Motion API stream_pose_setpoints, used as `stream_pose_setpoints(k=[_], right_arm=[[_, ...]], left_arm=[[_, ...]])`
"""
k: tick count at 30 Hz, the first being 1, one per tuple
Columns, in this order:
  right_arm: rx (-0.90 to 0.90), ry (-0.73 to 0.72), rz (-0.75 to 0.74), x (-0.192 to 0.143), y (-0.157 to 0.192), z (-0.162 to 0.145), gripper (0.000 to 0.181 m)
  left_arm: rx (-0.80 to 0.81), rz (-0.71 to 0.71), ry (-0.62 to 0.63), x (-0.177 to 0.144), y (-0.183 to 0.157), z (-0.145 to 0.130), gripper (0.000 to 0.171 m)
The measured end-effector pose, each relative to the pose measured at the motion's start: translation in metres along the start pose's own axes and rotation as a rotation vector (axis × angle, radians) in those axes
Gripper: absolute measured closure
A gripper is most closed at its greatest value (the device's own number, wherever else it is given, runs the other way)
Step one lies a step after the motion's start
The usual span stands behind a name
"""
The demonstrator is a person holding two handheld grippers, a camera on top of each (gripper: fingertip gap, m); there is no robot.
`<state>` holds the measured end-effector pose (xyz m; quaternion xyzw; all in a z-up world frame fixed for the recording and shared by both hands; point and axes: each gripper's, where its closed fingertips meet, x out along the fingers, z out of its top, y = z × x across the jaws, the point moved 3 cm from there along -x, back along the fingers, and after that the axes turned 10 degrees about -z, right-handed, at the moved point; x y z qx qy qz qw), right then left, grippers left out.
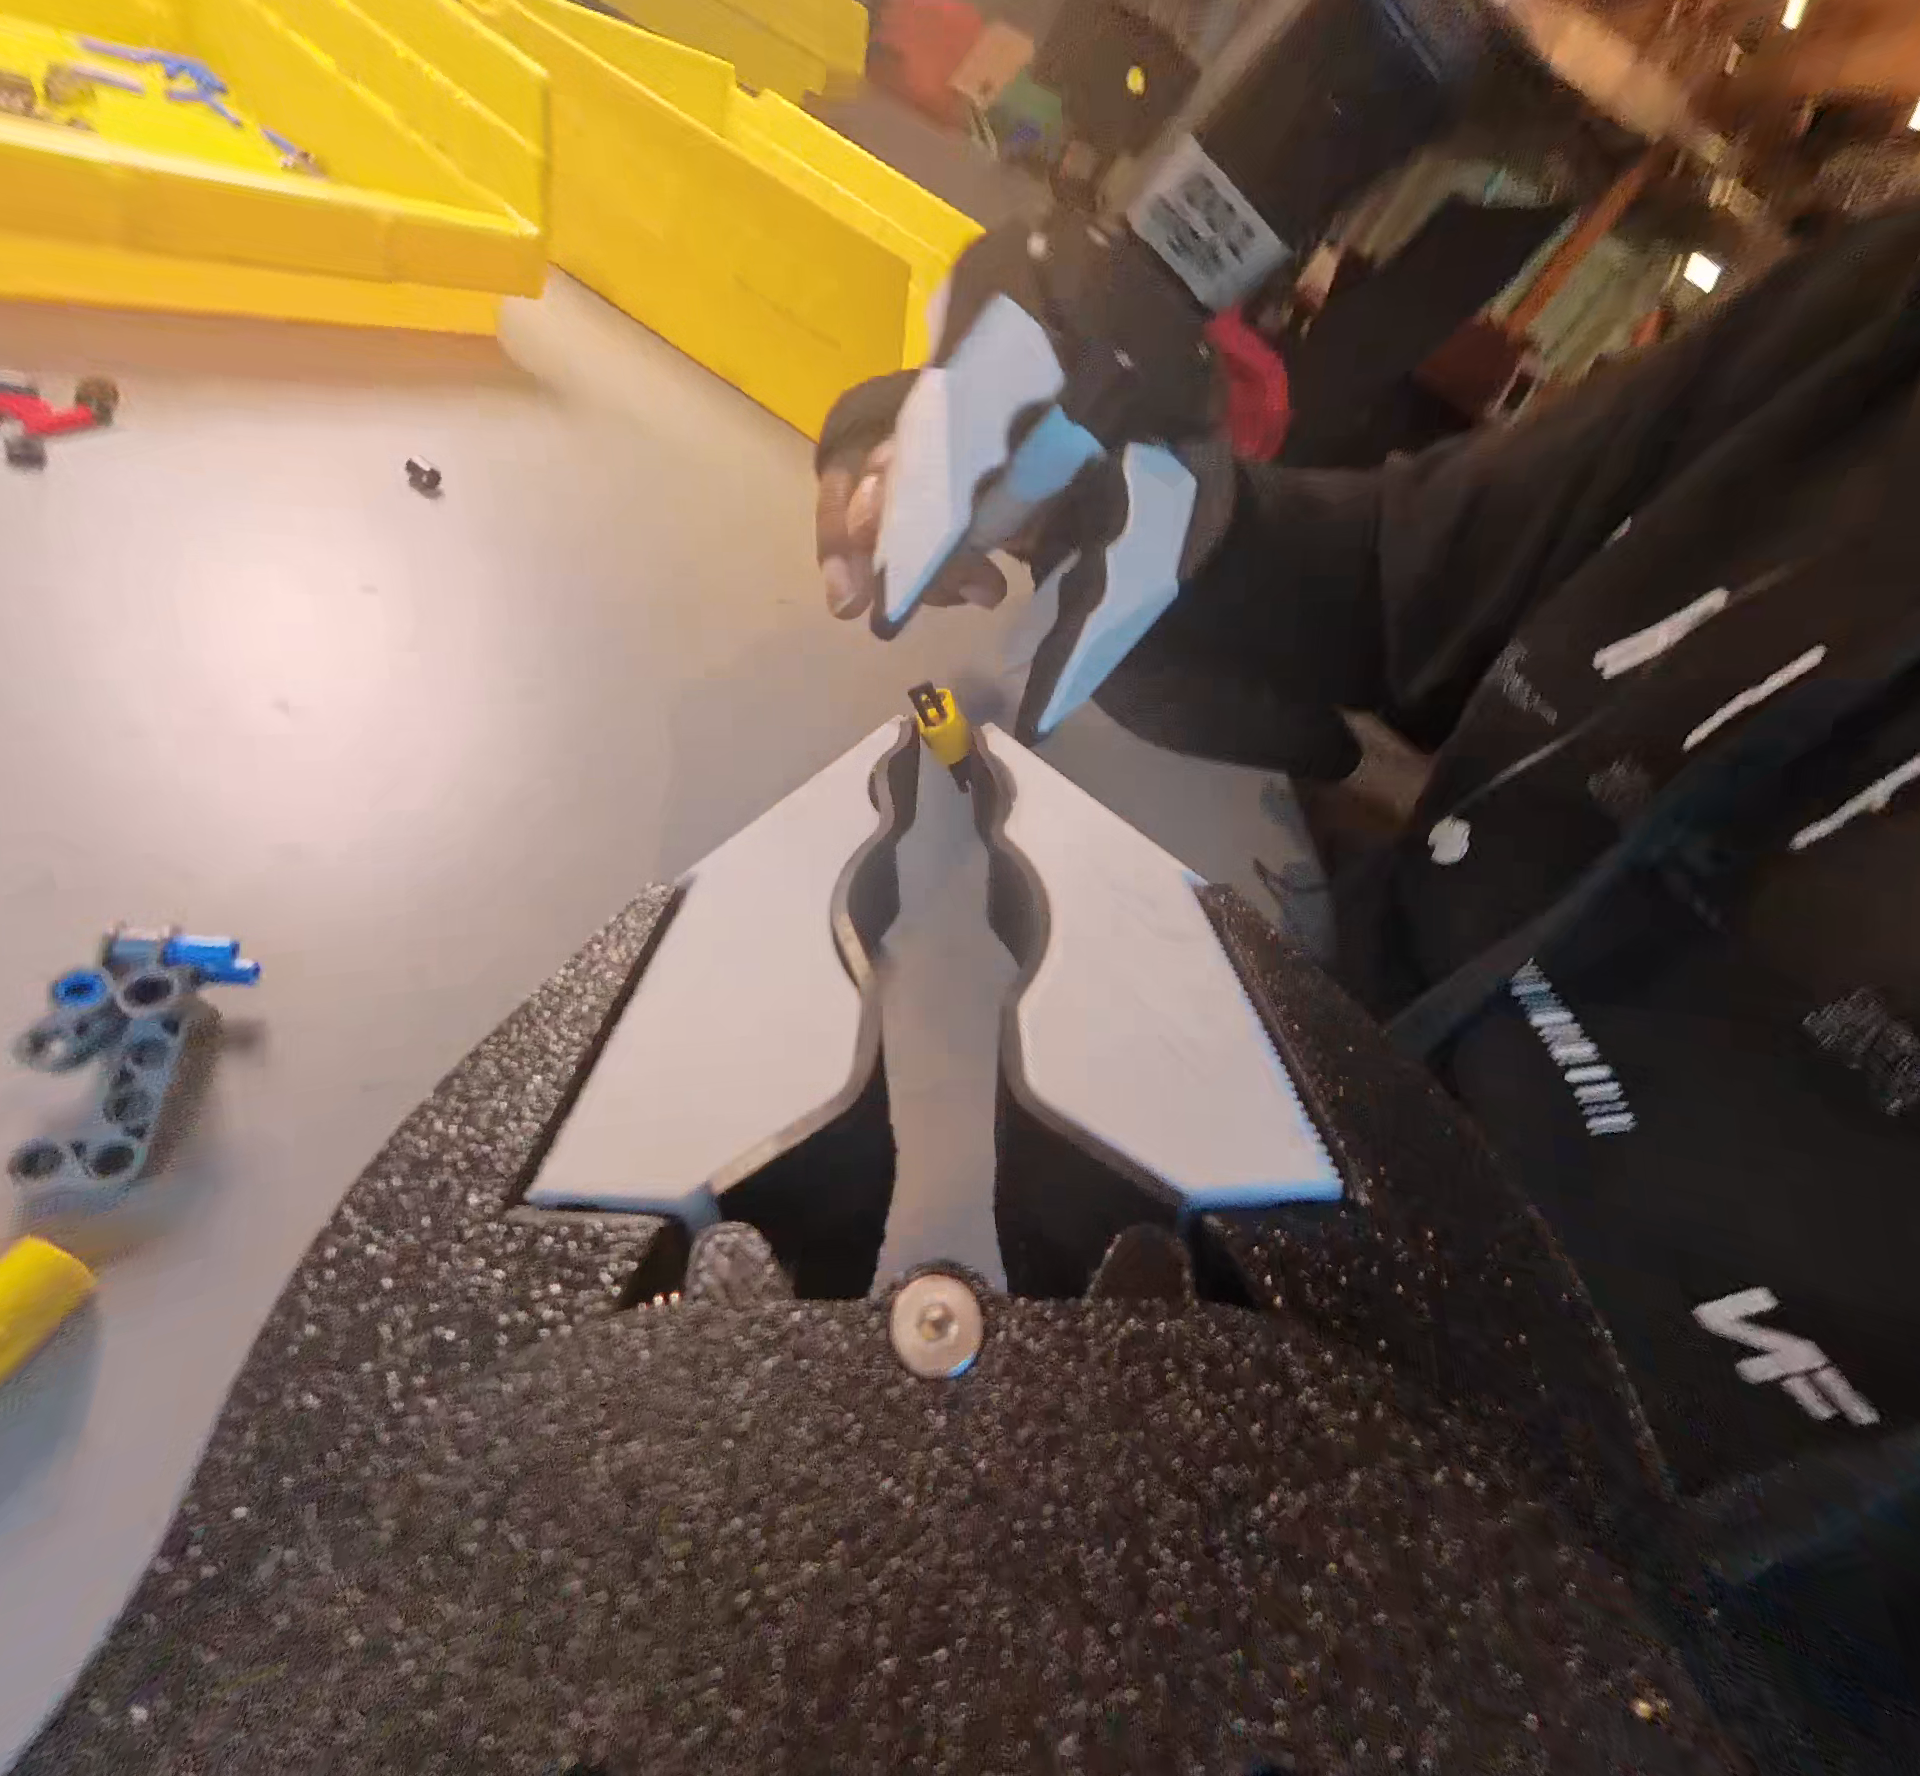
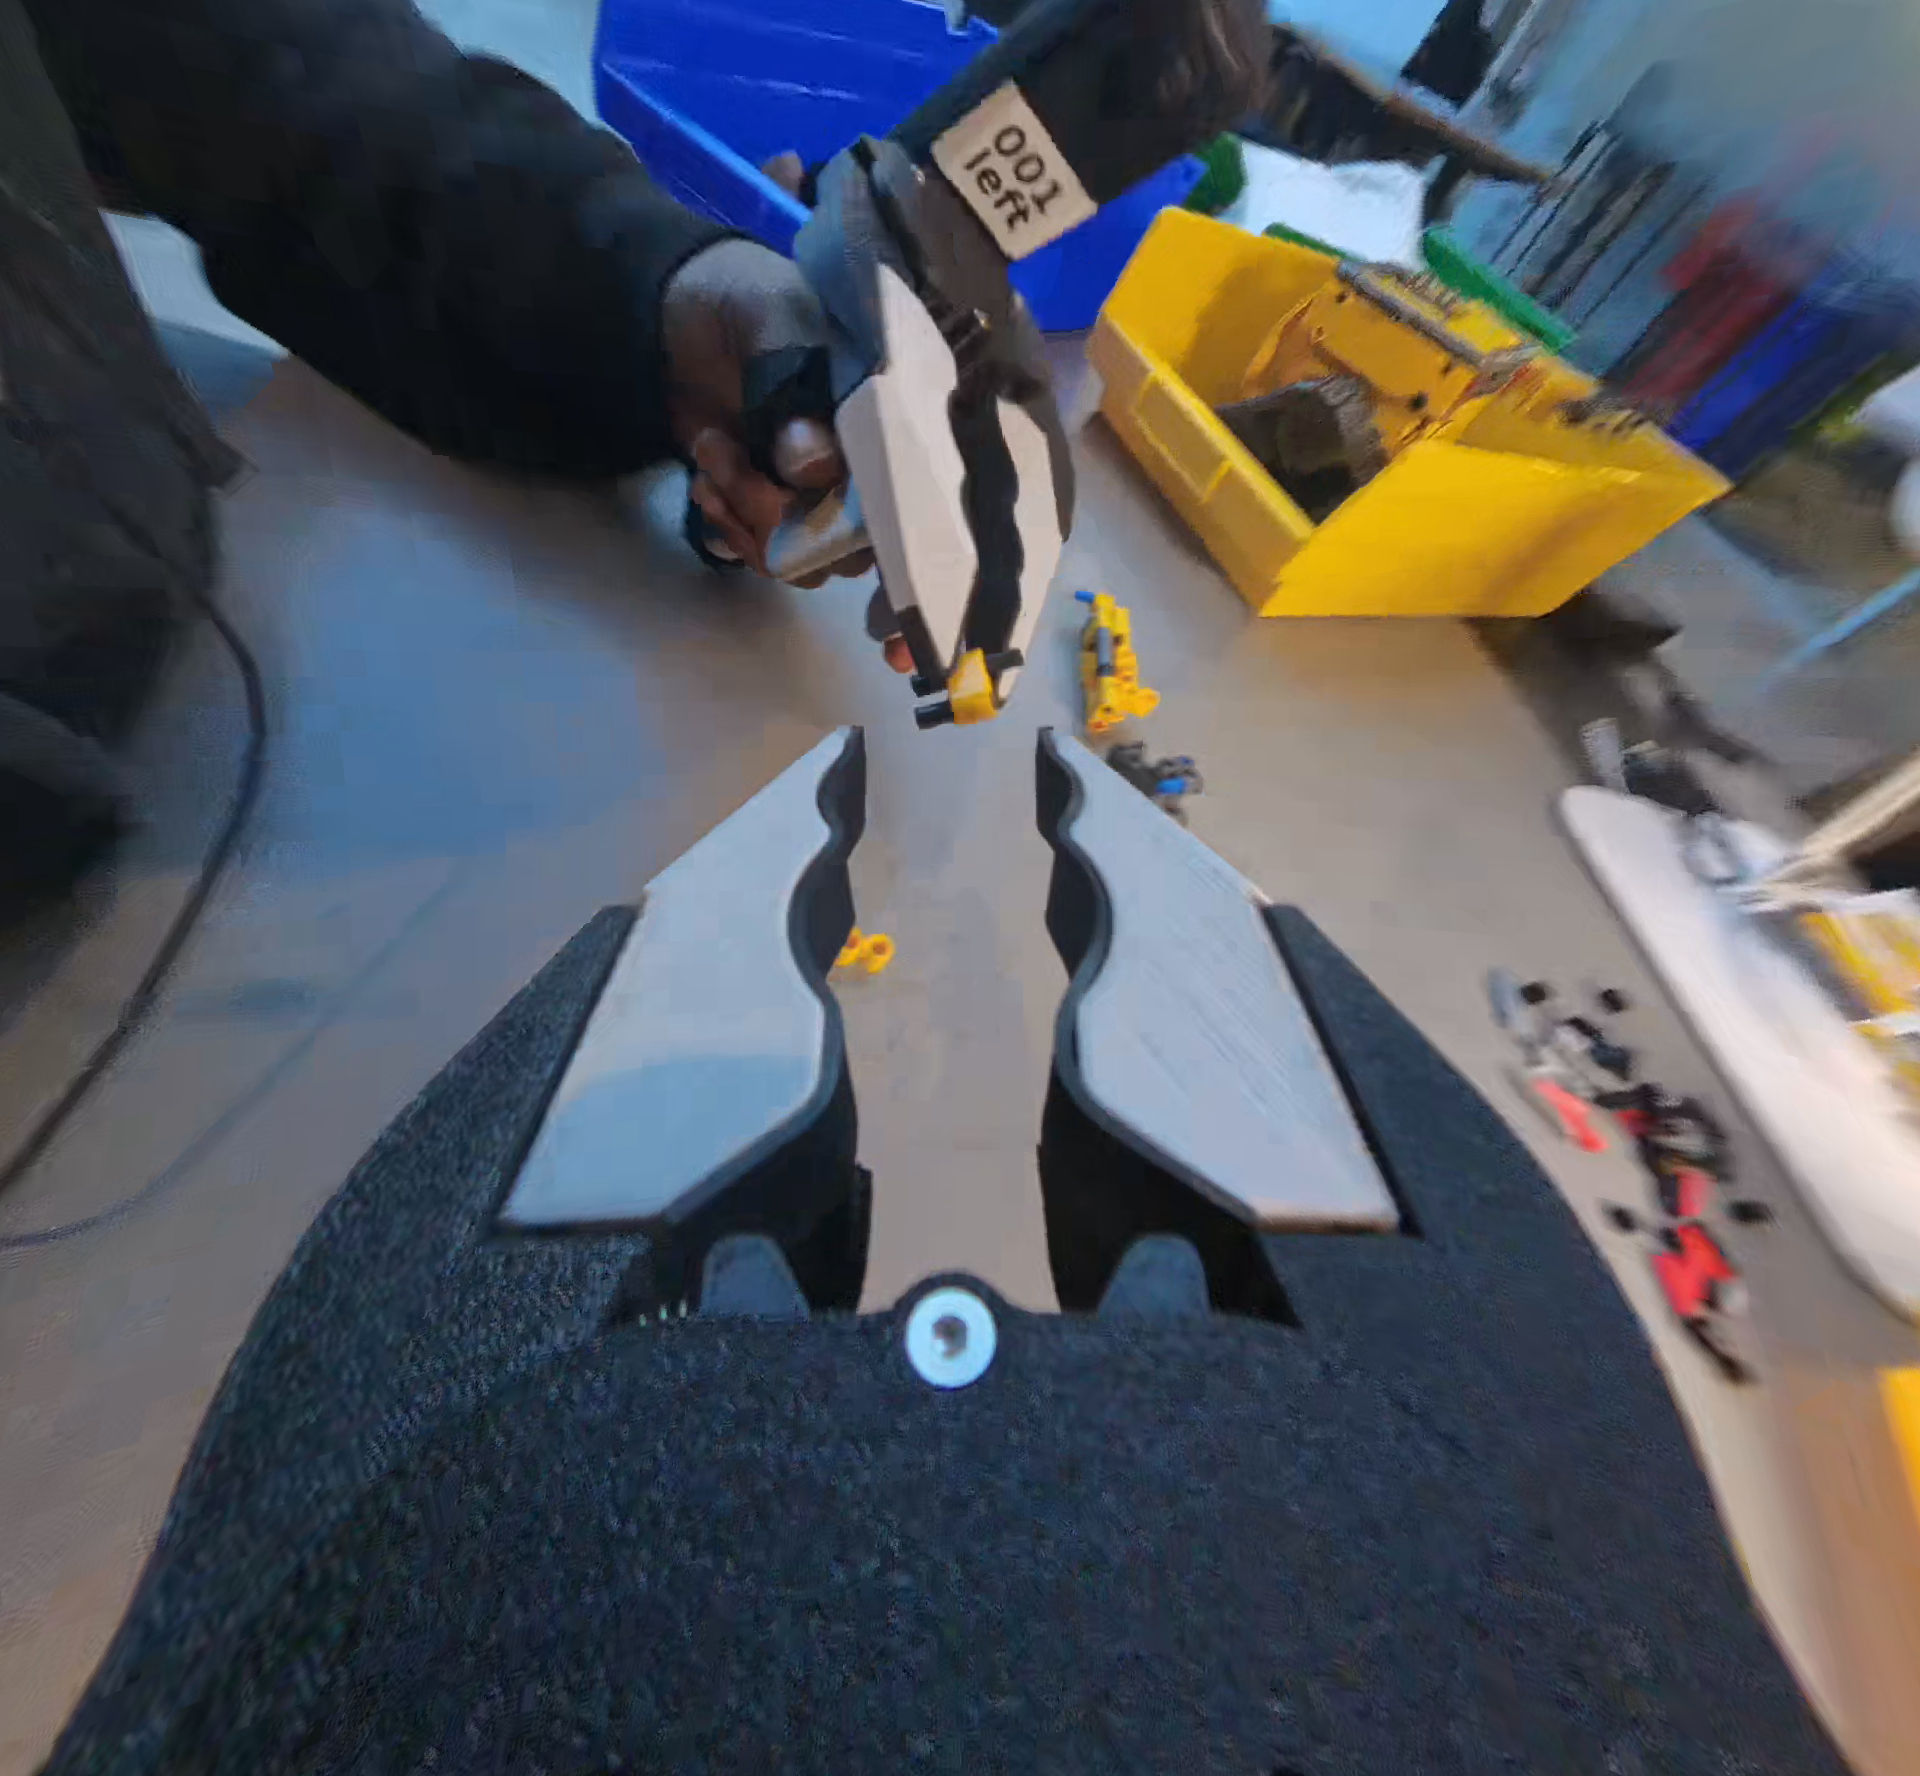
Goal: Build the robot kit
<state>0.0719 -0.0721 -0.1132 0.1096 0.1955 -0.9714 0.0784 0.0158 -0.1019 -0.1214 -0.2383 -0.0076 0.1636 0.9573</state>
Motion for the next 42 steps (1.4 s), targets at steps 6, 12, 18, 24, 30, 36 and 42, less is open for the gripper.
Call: stream_pose_setpoints(k=[6, 12, 18, 24, 30, 36, 42], right_arm=[[0.205, 0.029, 0.155, -0.003, 0.011, -0.003, 0.163], [0.272, 0.007, 0.189, -0.005, 0.009, -0.002, 0.172], [0.216, 0.077, 0.151, 0.005, 0.012, -0.016, 0.174], [0.166, 0.132, 0.134, 0.010, 0.016, -0.024, 0.174], [0.171, 0.147, 0.127, 0.008, 0.012, -0.029, 0.174], [0.201, 0.150, 0.104, 0.002, 0.002, -0.034, 0.174], [0.192, 0.182, 0.101, 0.003, 0.001, -0.043, 0.174]], left_arm=[[0.295, 0.011, 0.144, 0.018, -0.011, -0.006, 0.164], [0.443, -0.003, 0.167, 0.017, -0.012, -0.005, 0.163], [0.505, 0.120, 0.304, 0.014, 0.003, -0.020, 0.163], [0.553, 0.174, 0.365, 0.014, 0.006, -0.027, 0.164], [0.480, 0.198, 0.389, 0.013, 0.012, -0.030, 0.162], [0.380, 0.202, 0.508, 0.011, 0.016, -0.050, 0.152], [0.356, 0.201, 0.623, 0.014, 0.023, -0.066, 0.150]])
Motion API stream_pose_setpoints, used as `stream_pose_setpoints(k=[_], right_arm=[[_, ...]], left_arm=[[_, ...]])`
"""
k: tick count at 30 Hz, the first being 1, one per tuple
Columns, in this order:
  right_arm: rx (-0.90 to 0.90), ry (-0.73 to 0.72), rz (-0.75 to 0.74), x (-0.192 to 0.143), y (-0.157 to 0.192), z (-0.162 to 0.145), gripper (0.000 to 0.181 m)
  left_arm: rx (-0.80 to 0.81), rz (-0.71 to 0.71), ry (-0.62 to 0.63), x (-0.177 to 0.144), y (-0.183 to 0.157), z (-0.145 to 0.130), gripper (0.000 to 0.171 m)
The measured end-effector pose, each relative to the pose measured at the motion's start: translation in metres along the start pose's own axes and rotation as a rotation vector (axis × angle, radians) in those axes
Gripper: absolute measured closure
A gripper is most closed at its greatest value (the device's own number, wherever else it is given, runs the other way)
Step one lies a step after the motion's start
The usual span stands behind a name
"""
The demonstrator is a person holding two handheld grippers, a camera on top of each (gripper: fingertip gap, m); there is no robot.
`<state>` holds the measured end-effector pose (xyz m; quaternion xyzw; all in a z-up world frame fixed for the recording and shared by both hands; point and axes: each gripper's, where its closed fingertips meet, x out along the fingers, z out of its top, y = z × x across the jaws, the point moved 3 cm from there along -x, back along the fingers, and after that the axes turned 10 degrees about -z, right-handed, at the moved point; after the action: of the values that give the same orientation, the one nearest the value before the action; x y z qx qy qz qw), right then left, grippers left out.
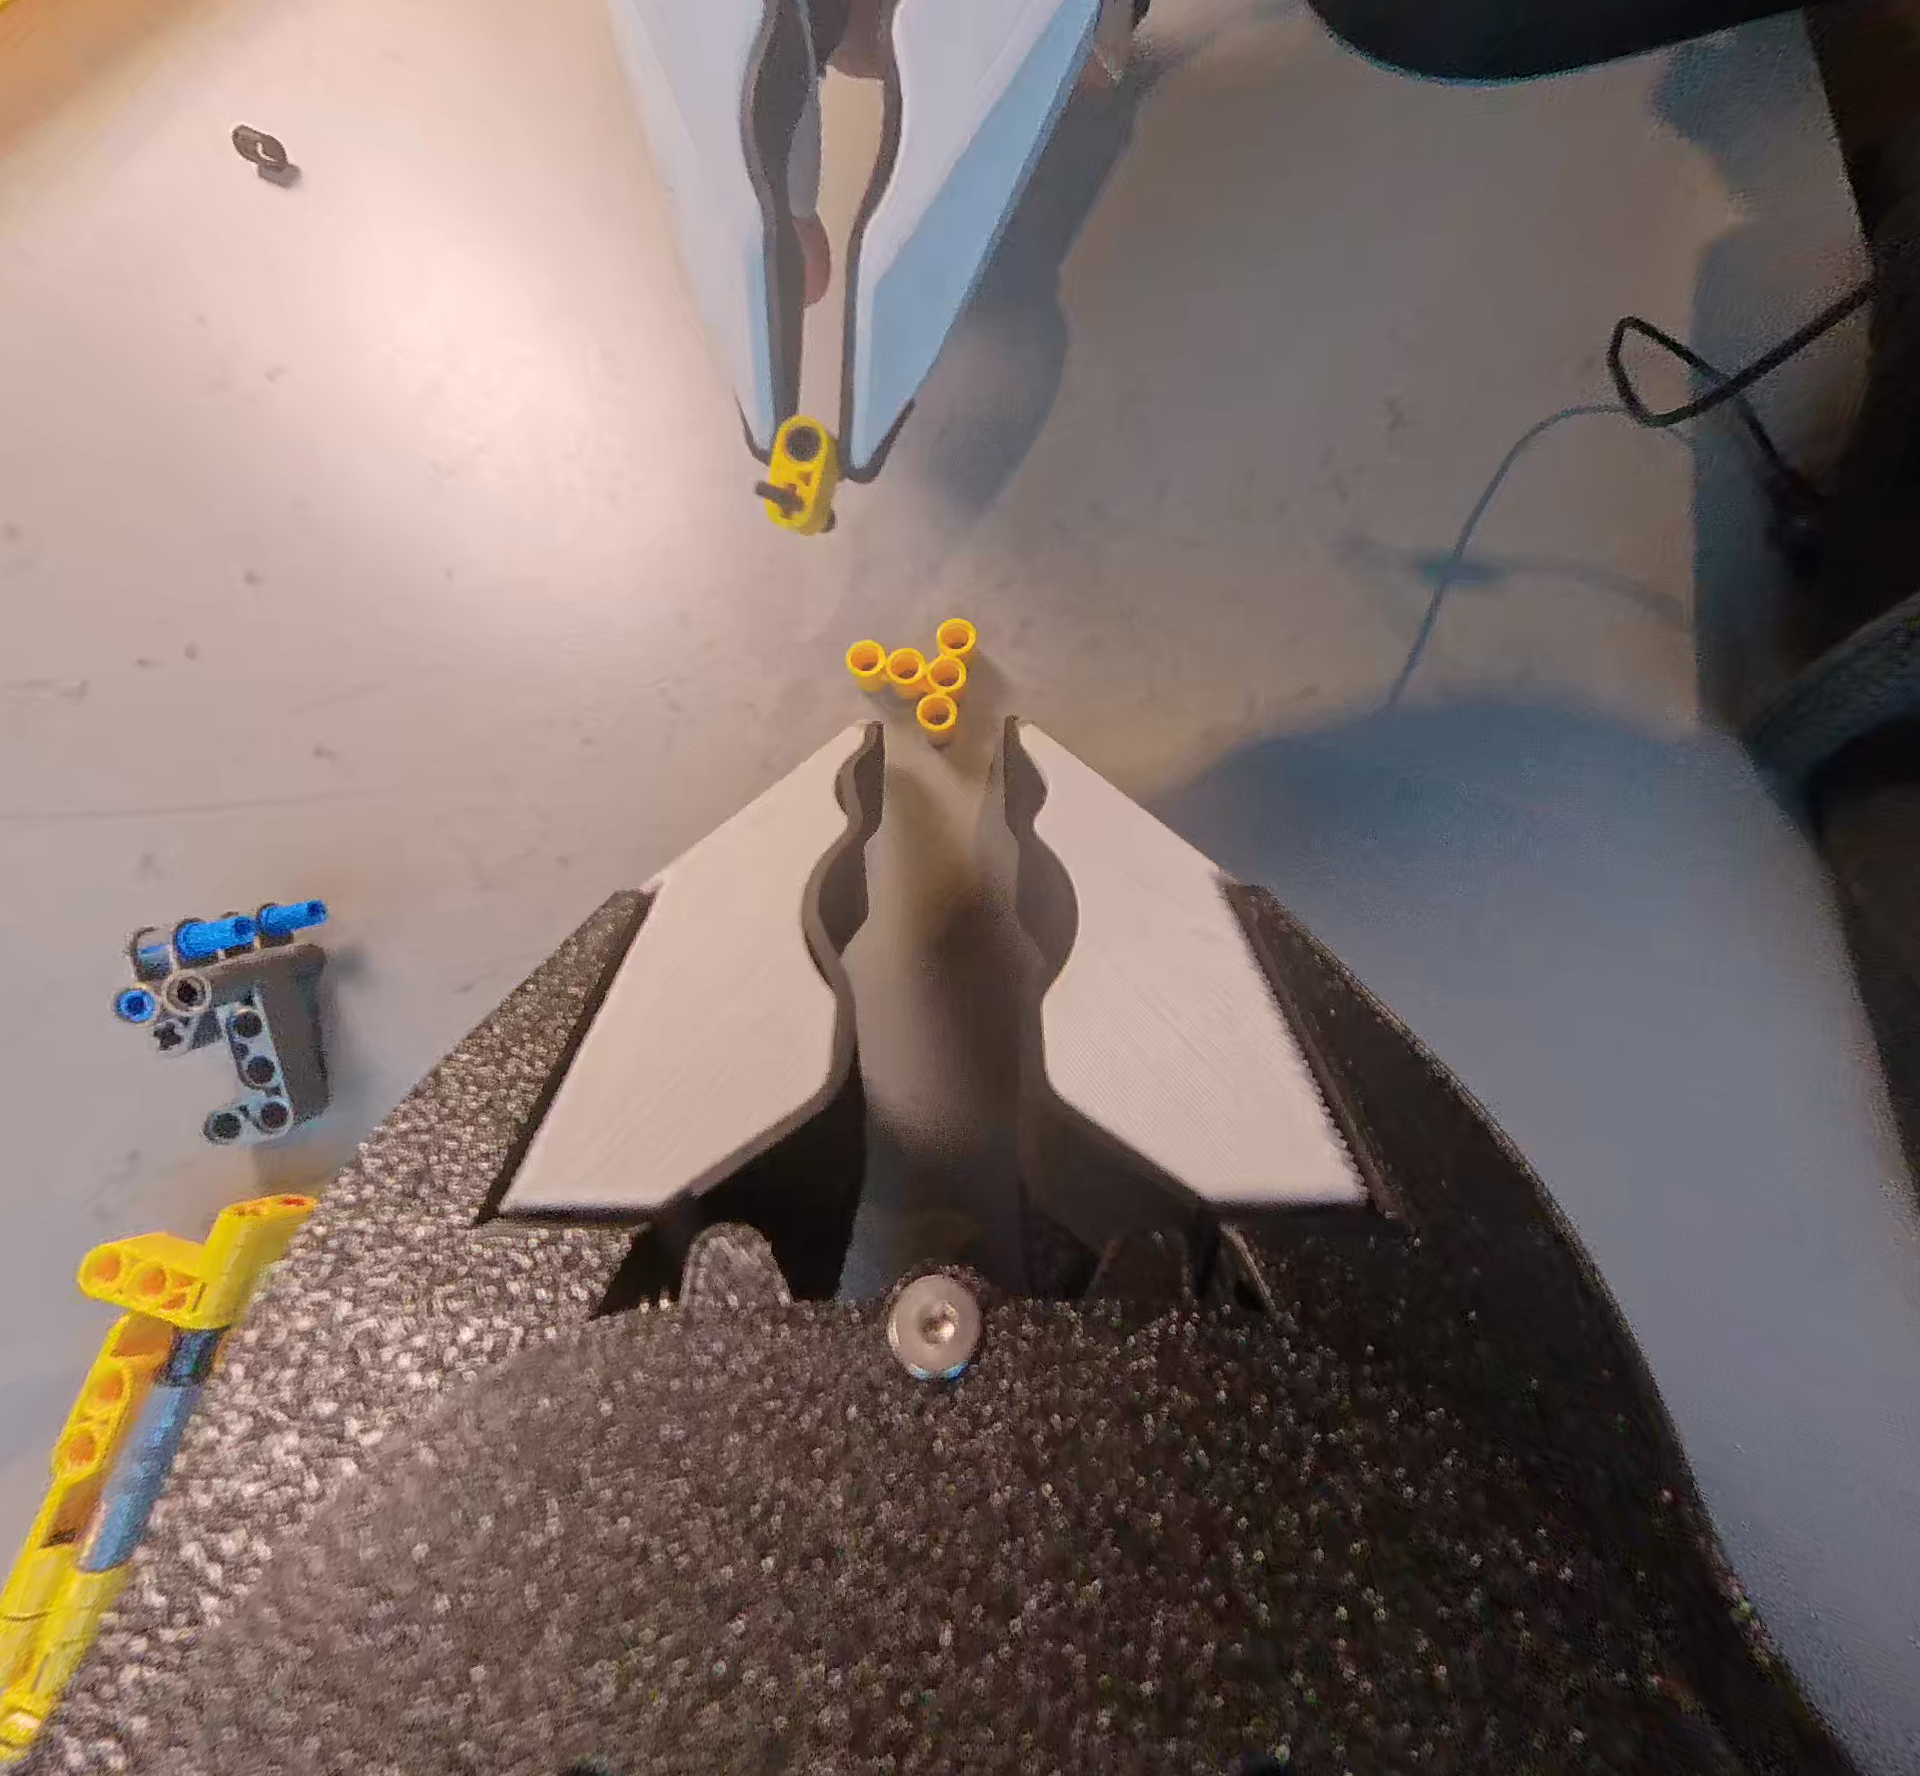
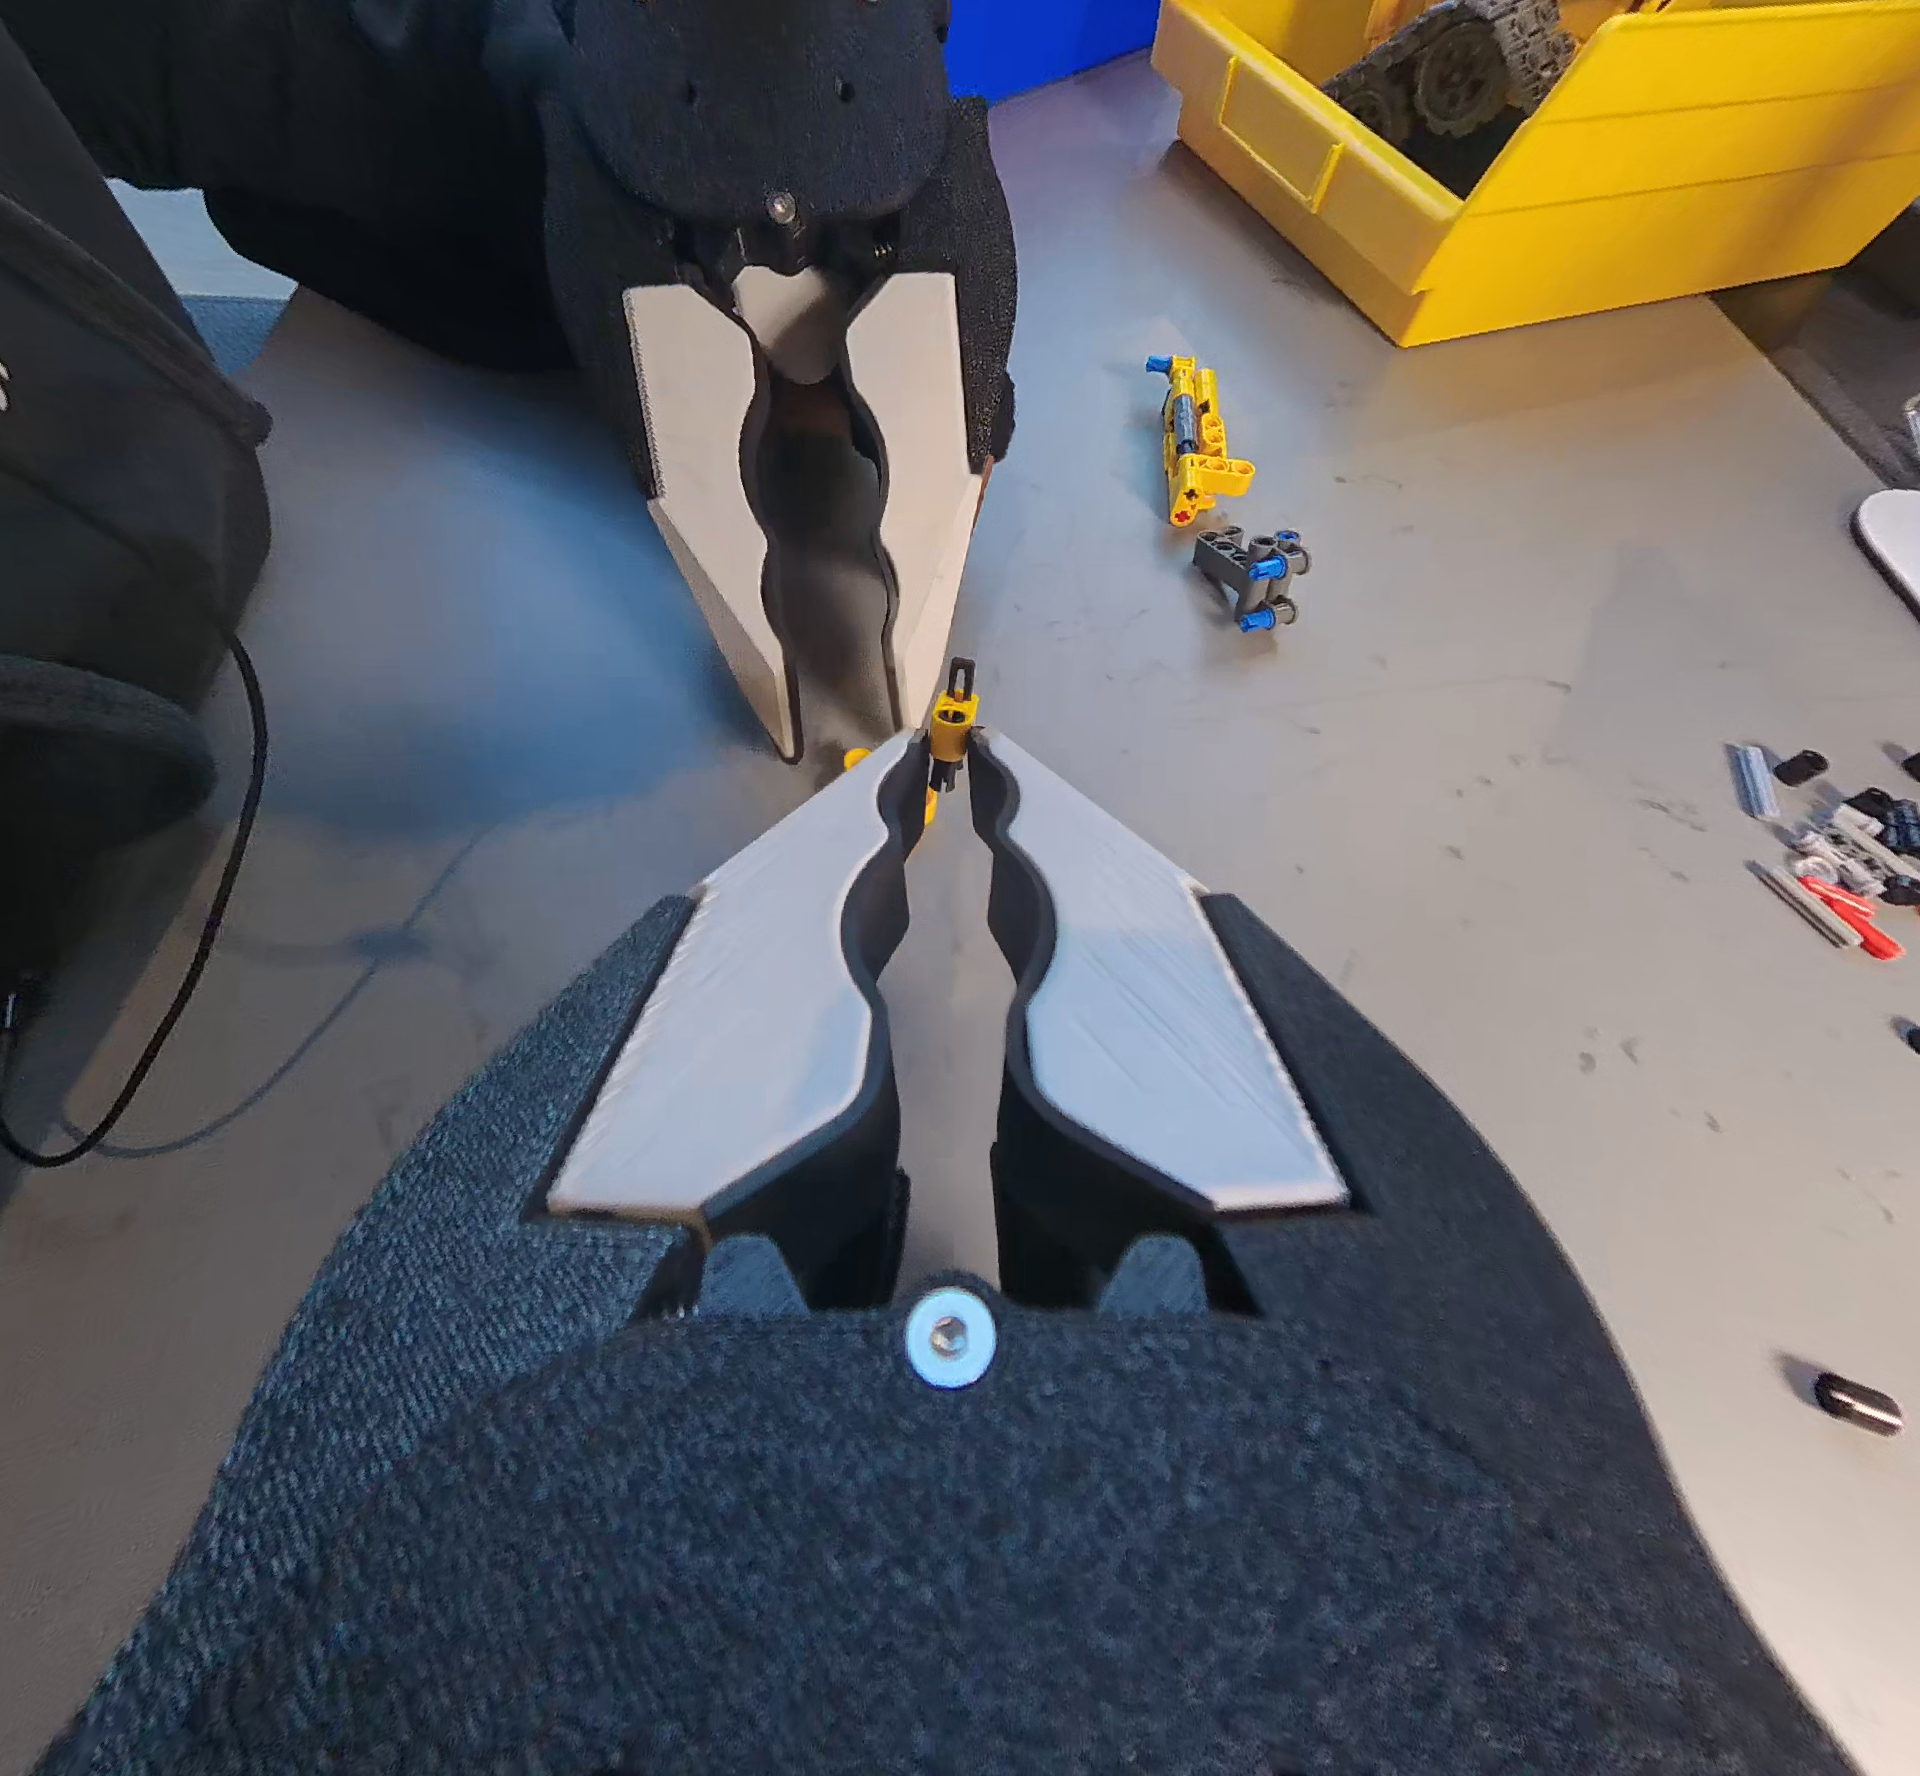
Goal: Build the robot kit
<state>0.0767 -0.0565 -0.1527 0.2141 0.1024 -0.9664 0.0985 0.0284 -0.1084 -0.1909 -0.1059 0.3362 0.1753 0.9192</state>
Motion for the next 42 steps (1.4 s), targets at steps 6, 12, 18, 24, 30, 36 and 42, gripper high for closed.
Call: stream_pose_setpoints(k=[6, 12, 18, 24, 30, 36, 42], right_arm=[[-0.031, 0.049, 0.021, 0.001, 0.005, -0.008, 0.174], [-0.035, 0.075, 0.006, 0.003, 0.001, -0.013, 0.174], [-0.064, 0.132, -0.024, 0.011, -0.011, -0.021, 0.174], [-0.099, 0.179, 0.037, 0.018, -0.004, -0.025, 0.174], [-0.106, 0.188, 0.118, 0.008, 0.012, -0.026, 0.174], [0.003, 0.122, 0.151, 0.004, 0.011, -0.015, 0.174], [0.126, 0.126, 0.187, 0.009, 0.014, -0.011, 0.174]], left_arm=[[0.021, 0.144, 0.043, -0.003, 0.021, -0.002, 0.157], [-0.066, 0.166, -0.031, -0.016, 0.028, 0.001, 0.165], [-0.128, 0.028, 0.032, 0.001, 0.001, 0.001, 0.154], [-0.127, 0.034, 0.026, 0.007, 0.003, 0.004, 0.149], [-0.106, 0.022, 0.015, 0.009, 0.000, 0.006, 0.145], [-0.071, 0.031, 0.022, 0.011, 0.003, 0.007, 0.146], [-0.089, 0.003, 0.027, 0.010, -0.003, 0.006, 0.155]])
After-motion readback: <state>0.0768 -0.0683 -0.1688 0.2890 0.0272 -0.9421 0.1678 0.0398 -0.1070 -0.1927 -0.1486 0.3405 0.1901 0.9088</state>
